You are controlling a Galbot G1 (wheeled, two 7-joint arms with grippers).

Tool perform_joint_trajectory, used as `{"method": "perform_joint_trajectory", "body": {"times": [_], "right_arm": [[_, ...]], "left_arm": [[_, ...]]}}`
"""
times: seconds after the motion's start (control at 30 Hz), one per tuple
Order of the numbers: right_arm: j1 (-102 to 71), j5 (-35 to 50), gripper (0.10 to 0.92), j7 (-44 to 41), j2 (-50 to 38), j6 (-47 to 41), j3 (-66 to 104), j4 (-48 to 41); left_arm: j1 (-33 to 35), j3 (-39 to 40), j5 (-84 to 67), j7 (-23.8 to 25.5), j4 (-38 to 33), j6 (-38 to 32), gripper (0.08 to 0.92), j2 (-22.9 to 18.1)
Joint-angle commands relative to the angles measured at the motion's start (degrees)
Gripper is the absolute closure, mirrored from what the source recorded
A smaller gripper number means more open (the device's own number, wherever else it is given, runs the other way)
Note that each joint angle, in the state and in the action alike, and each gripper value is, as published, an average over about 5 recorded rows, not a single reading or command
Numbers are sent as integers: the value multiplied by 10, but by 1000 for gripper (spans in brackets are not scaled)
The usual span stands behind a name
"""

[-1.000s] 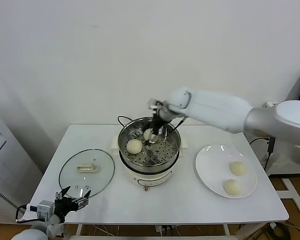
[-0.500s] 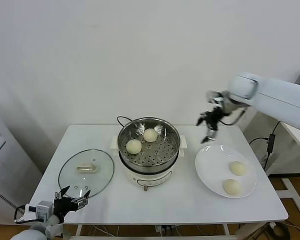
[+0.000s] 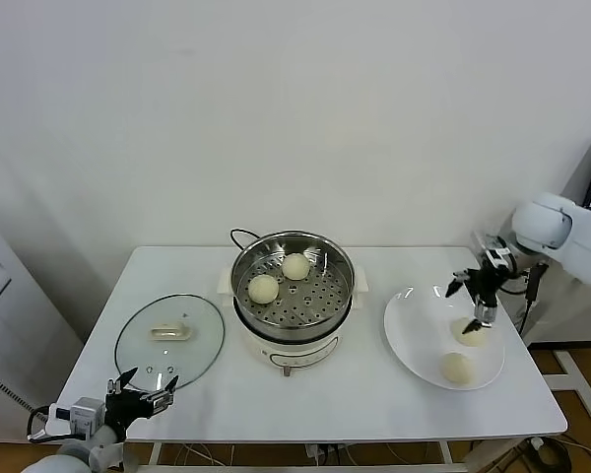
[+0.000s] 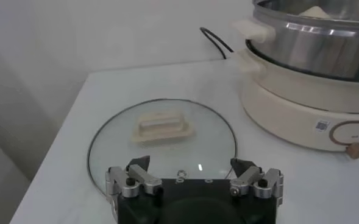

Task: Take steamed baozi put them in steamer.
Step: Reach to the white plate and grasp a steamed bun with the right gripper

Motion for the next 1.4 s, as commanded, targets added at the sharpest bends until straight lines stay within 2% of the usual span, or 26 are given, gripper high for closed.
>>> {"method": "perform_joint_trajectory", "body": {"times": [0.03,0.87,1.07,1.4], "right_arm": [[-157,-95,203,-20,-22,40,115,-29],[-262,-143,214,-1,43,45,199,-91],[-275,-145,286,1,49,44,214,-100],[-264,-142,485,-11,38,43,212,-90]], "left_arm": [[-1,1,1,0,2,2,177,1],[-8,5,0,0,9,3,177,4],[-9,5,1,0,9,3,177,5],[-10,7,1,0,5,5,177,4]]}}
